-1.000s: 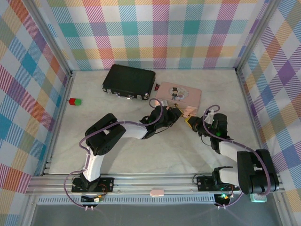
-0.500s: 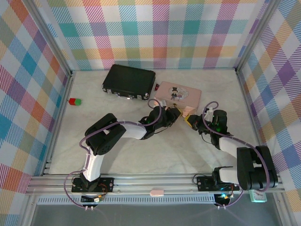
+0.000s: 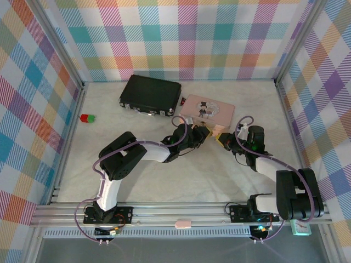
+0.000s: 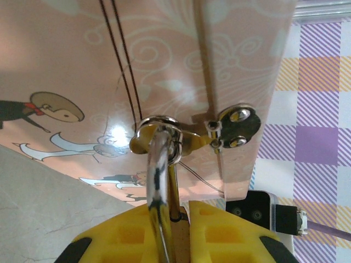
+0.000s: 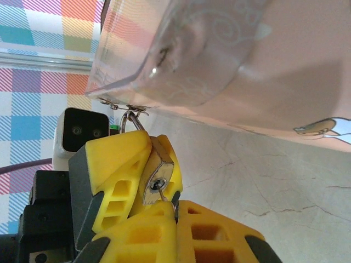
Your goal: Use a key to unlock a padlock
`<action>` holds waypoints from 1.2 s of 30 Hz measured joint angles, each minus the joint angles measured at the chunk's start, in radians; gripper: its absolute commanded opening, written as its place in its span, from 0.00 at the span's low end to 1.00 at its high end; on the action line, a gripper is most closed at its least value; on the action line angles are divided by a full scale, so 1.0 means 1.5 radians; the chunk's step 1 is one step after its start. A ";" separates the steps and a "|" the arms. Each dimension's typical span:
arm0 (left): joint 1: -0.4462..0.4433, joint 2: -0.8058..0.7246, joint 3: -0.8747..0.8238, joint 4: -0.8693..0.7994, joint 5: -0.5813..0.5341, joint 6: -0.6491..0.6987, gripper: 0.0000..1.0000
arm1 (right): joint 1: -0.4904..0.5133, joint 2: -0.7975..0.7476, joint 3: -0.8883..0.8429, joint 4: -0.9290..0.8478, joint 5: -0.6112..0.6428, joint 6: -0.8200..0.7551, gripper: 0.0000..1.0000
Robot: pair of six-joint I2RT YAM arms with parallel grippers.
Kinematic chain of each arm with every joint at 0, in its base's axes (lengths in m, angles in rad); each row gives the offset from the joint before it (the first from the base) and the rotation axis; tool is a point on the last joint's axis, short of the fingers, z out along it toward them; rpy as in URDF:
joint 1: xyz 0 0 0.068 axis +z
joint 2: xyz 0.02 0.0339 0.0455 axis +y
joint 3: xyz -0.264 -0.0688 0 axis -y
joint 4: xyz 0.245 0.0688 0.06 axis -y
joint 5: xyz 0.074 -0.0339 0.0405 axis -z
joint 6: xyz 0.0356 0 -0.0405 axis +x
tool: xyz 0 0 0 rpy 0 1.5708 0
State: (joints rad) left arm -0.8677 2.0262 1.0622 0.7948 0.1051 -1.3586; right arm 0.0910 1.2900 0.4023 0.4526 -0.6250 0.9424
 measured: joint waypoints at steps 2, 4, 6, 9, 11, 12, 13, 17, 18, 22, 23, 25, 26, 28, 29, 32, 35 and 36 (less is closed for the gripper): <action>0.000 0.000 0.000 0.000 0.004 -0.005 0.00 | 0.000 -0.004 0.000 -0.004 0.009 -0.009 0.00; 0.000 0.000 0.000 0.000 0.007 -0.007 0.00 | 0.000 -0.006 0.000 -0.004 0.016 -0.012 0.00; 0.000 0.000 0.000 -0.002 0.010 -0.007 0.00 | 0.000 -0.006 0.001 -0.003 0.020 -0.011 0.00; 0.000 0.000 -0.002 -0.001 0.018 -0.007 0.00 | 0.000 -0.005 0.003 0.004 0.027 -0.005 0.00; -0.001 0.000 -0.003 0.001 0.027 -0.007 0.00 | 0.001 -0.006 0.003 0.011 0.035 0.003 0.00; -0.001 0.000 -0.003 0.002 0.032 -0.007 0.00 | 0.002 -0.006 0.003 0.015 0.039 0.008 0.00; -0.002 0.000 -0.003 0.003 0.036 -0.007 0.00 | 0.004 -0.007 0.002 0.016 0.044 0.012 0.00; -0.009 0.000 -0.003 0.009 0.042 -0.007 0.00 | 0.019 -0.033 -0.001 0.010 0.061 0.025 0.00; -0.010 0.000 -0.003 0.010 0.041 -0.007 0.00 | 0.023 -0.042 -0.003 0.009 0.064 0.028 0.00; -0.014 0.000 -0.003 0.013 0.034 -0.003 0.00 | 0.034 -0.077 -0.019 -0.008 0.073 0.035 0.00; -0.017 0.000 -0.003 0.013 0.030 -0.001 0.00 | 0.035 -0.085 -0.023 -0.018 0.077 0.035 0.00; -0.021 0.000 -0.003 0.011 0.021 0.011 0.00 | 0.036 -0.100 -0.027 -0.035 0.081 0.034 0.00; -0.023 0.000 -0.003 0.010 0.016 0.018 0.00 | 0.036 -0.110 -0.028 -0.048 0.086 0.034 0.00; -0.024 0.000 -0.003 0.010 0.009 0.032 0.00 | 0.036 -0.128 -0.028 -0.077 0.096 0.025 0.00; -0.024 0.000 -0.003 0.010 0.008 0.039 0.00 | 0.036 -0.140 -0.028 -0.095 0.104 0.019 0.00; -0.023 0.000 -0.003 0.005 0.004 0.067 0.00 | 0.036 -0.177 -0.028 -0.151 0.126 -0.007 0.00; -0.023 0.001 -0.002 -0.019 0.001 0.107 0.00 | 0.030 -0.202 -0.023 -0.199 0.143 -0.036 0.00; -0.023 0.004 -0.001 -0.024 0.001 0.119 0.00 | 0.028 -0.204 -0.020 -0.210 0.146 -0.045 0.00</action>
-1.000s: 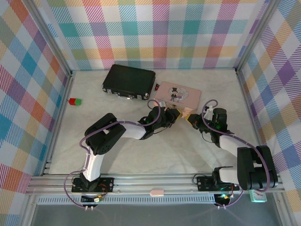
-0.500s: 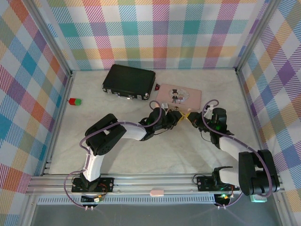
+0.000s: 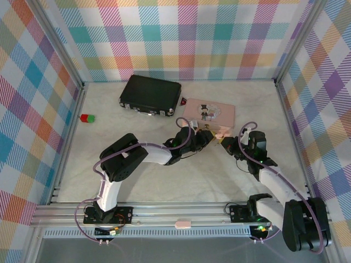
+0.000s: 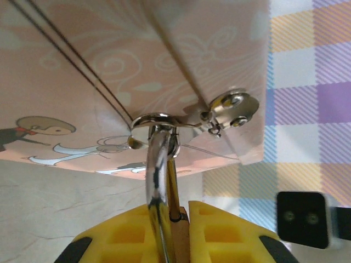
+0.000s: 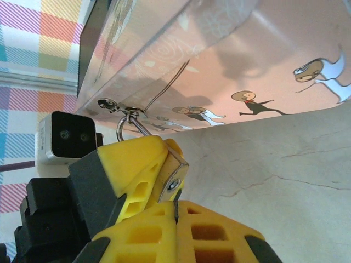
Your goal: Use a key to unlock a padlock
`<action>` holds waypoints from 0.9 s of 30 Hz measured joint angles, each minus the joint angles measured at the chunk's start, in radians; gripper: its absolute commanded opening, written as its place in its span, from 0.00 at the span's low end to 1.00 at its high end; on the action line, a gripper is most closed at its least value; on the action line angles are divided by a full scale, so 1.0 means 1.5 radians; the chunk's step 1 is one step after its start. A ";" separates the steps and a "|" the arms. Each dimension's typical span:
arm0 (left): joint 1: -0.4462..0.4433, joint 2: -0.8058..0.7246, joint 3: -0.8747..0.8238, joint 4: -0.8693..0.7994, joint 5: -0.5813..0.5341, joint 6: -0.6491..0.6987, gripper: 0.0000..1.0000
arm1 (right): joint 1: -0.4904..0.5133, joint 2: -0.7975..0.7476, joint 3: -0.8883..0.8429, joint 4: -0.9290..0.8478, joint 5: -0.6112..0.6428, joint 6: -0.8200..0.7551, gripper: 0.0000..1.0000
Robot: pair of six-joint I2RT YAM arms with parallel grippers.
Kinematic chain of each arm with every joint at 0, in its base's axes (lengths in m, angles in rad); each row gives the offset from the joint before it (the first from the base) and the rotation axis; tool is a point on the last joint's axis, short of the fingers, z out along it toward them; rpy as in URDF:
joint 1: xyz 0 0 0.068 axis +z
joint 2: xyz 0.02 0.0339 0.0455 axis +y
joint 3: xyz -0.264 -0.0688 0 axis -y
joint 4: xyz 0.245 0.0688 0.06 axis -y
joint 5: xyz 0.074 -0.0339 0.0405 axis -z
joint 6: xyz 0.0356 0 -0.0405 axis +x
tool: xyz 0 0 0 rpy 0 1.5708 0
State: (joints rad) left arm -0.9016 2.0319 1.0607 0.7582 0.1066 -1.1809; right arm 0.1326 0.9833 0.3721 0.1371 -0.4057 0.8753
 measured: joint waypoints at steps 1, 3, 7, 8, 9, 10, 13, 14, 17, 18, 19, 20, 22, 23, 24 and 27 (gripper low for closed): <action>0.000 0.005 0.002 -0.004 0.000 0.013 0.00 | -0.003 -0.001 0.003 -0.011 0.004 -0.007 0.00; 0.000 0.019 0.007 -0.016 0.001 0.038 0.00 | -0.008 -0.001 0.007 -0.027 0.008 -0.019 0.00; -0.001 0.042 0.007 -0.037 0.001 0.078 0.01 | -0.010 -0.001 0.011 -0.043 0.013 -0.031 0.00; -0.001 0.048 0.007 -0.038 0.002 0.087 0.01 | -0.010 -0.001 0.012 -0.046 0.014 -0.033 0.00; -0.001 0.050 0.006 -0.038 0.006 0.096 0.02 | -0.010 -0.001 0.014 -0.051 0.013 -0.035 0.00; -0.001 0.051 0.006 -0.038 0.009 0.104 0.03 | -0.010 -0.001 0.016 -0.052 0.013 -0.036 0.00; -0.001 0.051 0.005 -0.038 0.020 0.127 0.10 | -0.010 -0.002 0.021 -0.053 0.013 -0.036 0.00; -0.001 0.051 0.004 -0.038 0.024 0.137 0.14 | -0.010 -0.002 0.023 -0.056 0.013 -0.036 0.00; -0.001 0.047 -0.004 -0.049 0.039 0.172 0.23 | -0.010 -0.006 0.028 -0.068 0.013 -0.039 0.00; -0.001 0.040 -0.010 -0.063 0.042 0.183 0.27 | -0.010 -0.008 0.029 -0.070 0.013 -0.040 0.00; -0.001 0.030 -0.019 -0.080 0.044 0.196 0.31 | -0.010 -0.014 0.029 -0.075 0.013 -0.042 0.00; 0.000 0.013 -0.031 -0.108 0.046 0.214 0.34 | -0.010 -0.020 0.030 -0.080 0.013 -0.046 0.00; 0.001 -0.021 -0.048 -0.157 0.043 0.240 0.39 | -0.010 -0.032 0.030 -0.089 0.013 -0.049 0.00; 0.002 -0.045 -0.056 -0.189 0.041 0.258 0.43 | -0.010 -0.037 0.030 -0.093 0.013 -0.048 0.00; 0.003 -0.068 -0.061 -0.216 0.038 0.272 0.46 | -0.010 -0.040 0.030 -0.094 0.013 -0.048 0.00; 0.006 -0.140 -0.066 -0.297 0.030 0.318 0.52 | -0.010 -0.043 0.030 -0.095 0.007 -0.044 0.00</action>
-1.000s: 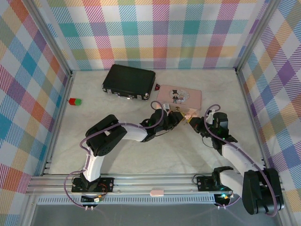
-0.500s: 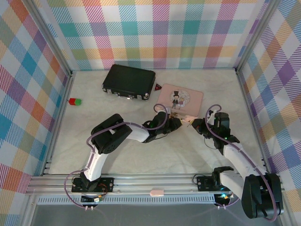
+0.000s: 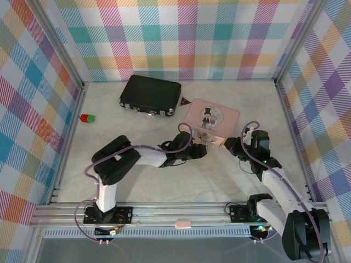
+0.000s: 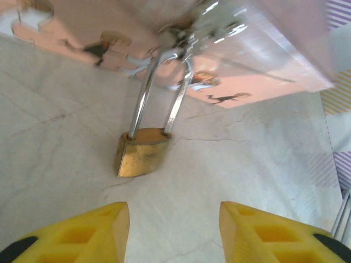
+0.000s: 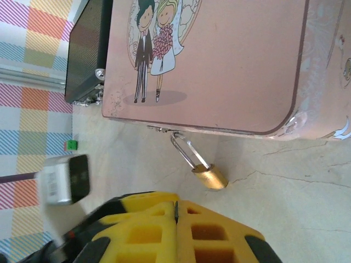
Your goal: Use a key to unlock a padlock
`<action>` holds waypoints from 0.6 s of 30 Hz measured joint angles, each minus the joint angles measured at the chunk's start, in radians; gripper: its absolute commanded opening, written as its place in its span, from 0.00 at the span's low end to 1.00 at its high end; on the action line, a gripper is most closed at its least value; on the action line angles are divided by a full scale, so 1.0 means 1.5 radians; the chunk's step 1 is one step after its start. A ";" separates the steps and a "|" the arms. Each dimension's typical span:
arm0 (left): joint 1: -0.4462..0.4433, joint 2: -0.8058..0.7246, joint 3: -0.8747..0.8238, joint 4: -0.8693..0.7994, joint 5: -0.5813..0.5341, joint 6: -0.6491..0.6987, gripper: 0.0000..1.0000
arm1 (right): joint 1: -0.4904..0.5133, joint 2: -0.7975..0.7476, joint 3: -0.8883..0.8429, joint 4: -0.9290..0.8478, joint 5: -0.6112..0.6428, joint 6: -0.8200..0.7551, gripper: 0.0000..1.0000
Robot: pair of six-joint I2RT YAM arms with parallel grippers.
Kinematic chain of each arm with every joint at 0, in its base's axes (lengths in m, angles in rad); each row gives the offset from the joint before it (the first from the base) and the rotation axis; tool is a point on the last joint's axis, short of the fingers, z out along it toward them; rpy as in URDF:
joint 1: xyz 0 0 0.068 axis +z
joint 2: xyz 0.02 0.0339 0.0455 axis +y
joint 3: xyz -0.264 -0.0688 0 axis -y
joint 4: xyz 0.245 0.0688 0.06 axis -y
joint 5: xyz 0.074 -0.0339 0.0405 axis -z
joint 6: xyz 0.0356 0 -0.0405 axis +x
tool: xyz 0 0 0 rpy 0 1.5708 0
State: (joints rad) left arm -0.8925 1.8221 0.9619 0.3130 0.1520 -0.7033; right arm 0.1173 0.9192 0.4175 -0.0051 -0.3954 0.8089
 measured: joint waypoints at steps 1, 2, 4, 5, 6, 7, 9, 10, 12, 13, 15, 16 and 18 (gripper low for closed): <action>0.002 -0.022 0.000 -0.018 -0.003 0.012 0.52 | 0.000 0.000 0.000 0.001 -0.003 0.005 0.00; 0.004 -0.044 0.000 -0.032 -0.002 0.020 0.54 | 0.001 0.000 0.000 0.003 -0.006 0.012 0.00; 0.008 -0.077 0.000 -0.039 0.001 0.026 0.56 | 0.006 0.000 0.000 0.010 -0.009 0.025 0.00; 0.012 -0.090 0.000 -0.035 0.006 0.024 0.57 | 0.009 0.001 0.000 0.017 -0.011 0.034 0.00; 0.016 -0.098 0.000 -0.028 0.011 0.018 0.58 | 0.011 0.002 0.000 0.024 -0.012 0.043 0.00; 0.019 -0.103 -0.001 -0.012 0.017 0.007 0.60 | 0.015 0.005 0.000 0.034 -0.013 0.052 0.00; 0.022 -0.103 -0.007 0.038 0.029 -0.030 0.61 | 0.024 0.017 0.000 0.060 -0.014 0.076 0.00; 0.023 -0.101 -0.013 0.067 0.035 -0.051 0.62 | 0.029 0.026 0.000 0.077 -0.017 0.089 0.00; 0.025 -0.085 -0.020 0.141 0.048 -0.097 0.64 | 0.037 0.048 -0.002 0.112 -0.020 0.117 0.00; 0.025 -0.072 -0.023 0.184 0.051 -0.120 0.64 | 0.040 0.058 -0.004 0.131 -0.022 0.133 0.00; 0.025 -0.044 -0.024 0.250 0.054 -0.158 0.65 | 0.045 0.073 -0.009 0.162 -0.024 0.158 0.00; 0.024 -0.030 -0.024 0.273 0.055 -0.173 0.65 | 0.046 0.078 -0.010 0.173 -0.024 0.169 0.00; 0.024 -0.011 -0.024 0.302 0.055 -0.196 0.65 | 0.049 0.080 -0.010 0.189 -0.024 0.186 0.00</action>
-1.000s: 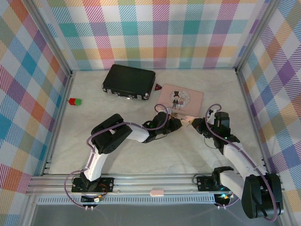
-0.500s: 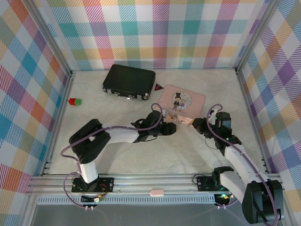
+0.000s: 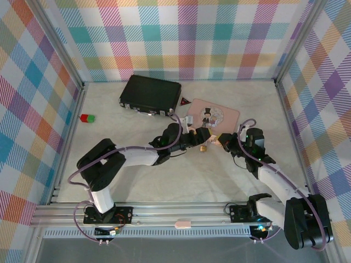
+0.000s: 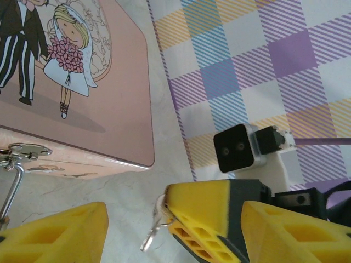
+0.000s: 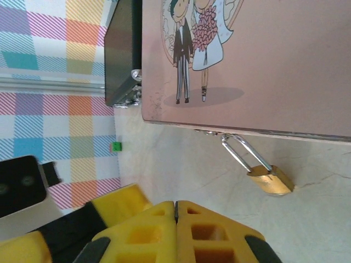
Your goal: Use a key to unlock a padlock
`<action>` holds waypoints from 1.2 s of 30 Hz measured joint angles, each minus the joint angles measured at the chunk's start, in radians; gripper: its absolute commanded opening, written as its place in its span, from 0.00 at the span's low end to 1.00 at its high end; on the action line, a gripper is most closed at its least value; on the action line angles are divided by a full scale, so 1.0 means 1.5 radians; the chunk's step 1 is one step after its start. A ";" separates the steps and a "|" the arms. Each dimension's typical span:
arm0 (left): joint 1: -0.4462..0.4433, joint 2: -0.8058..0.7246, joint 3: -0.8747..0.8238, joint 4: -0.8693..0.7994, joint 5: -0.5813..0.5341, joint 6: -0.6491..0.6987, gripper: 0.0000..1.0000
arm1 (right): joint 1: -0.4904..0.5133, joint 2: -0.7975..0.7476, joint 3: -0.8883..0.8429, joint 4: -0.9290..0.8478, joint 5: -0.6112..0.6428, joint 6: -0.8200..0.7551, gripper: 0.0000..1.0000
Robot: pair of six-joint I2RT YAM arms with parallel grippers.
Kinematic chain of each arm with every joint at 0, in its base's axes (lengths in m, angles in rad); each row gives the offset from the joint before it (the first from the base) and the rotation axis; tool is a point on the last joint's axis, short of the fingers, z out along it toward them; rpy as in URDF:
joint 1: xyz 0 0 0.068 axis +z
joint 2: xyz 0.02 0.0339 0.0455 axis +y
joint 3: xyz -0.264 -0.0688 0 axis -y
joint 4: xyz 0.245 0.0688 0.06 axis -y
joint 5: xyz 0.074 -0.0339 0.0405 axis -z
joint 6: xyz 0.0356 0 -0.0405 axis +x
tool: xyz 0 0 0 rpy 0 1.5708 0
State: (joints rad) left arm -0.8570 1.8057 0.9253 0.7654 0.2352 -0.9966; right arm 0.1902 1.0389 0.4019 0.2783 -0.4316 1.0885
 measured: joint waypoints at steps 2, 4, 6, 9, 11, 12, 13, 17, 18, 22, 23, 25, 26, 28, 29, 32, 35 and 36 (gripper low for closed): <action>-0.003 0.013 0.000 0.017 0.000 -0.017 0.64 | 0.001 0.000 0.000 0.020 0.000 0.014 0.00; -0.004 0.018 0.000 0.024 -0.001 -0.028 0.62 | 0.001 0.000 0.000 0.032 0.000 0.025 0.00; -0.006 0.022 0.000 0.034 -0.003 -0.040 0.59 | 0.001 0.000 -0.001 0.045 0.001 0.036 0.00; -0.010 0.029 0.000 0.053 -0.008 -0.058 0.54 | 0.002 0.008 -0.002 0.070 0.000 0.053 0.00; -0.013 0.038 0.001 0.069 -0.008 -0.072 0.49 | 0.005 0.023 -0.002 0.089 0.001 0.062 0.00; -0.014 0.042 0.002 0.073 -0.010 -0.077 0.47 | 0.006 0.028 -0.002 0.094 0.000 0.066 0.00; -0.016 0.047 0.002 0.079 -0.010 -0.084 0.45 | 0.008 0.033 -0.002 0.099 0.001 0.069 0.00; -0.020 0.057 0.005 0.088 -0.013 -0.099 0.37 | 0.012 0.040 -0.003 0.106 0.001 0.075 0.00; -0.021 0.057 0.005 0.090 -0.013 -0.102 0.35 | 0.013 0.040 -0.003 0.109 0.001 0.075 0.00; -0.022 0.057 0.005 0.104 -0.014 -0.111 0.11 | 0.014 0.040 -0.003 0.119 0.001 0.079 0.00; -0.022 0.057 0.005 0.105 -0.017 -0.111 0.04 | 0.014 0.040 -0.003 0.120 0.002 0.081 0.00; -0.022 0.057 0.006 0.111 -0.018 -0.111 0.00 | 0.014 0.041 -0.005 0.120 0.007 0.085 0.00; -0.022 0.057 0.006 0.113 -0.019 -0.117 0.00 | 0.014 0.041 -0.005 0.122 0.010 0.085 0.00; -0.021 0.057 0.006 0.113 -0.019 -0.116 0.00 | 0.014 0.041 -0.005 0.122 0.011 0.082 0.11; -0.020 0.057 0.006 0.114 -0.017 -0.116 0.00 | 0.013 0.040 -0.005 0.121 0.009 0.075 0.21; -0.008 0.057 0.006 0.113 -0.002 -0.106 0.00 | 0.007 0.038 0.011 0.080 -0.005 0.022 0.36; 0.025 0.051 0.006 0.094 0.046 -0.075 0.00 | -0.025 0.037 0.046 0.036 -0.046 -0.040 0.39; 0.038 0.047 0.006 0.082 0.064 -0.063 0.00 | -0.041 0.038 0.058 0.030 -0.064 -0.057 0.39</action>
State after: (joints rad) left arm -0.7998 1.8759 0.9337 0.8879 0.3317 -1.0904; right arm 0.1287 1.0954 0.4885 0.3229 -0.5282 1.0027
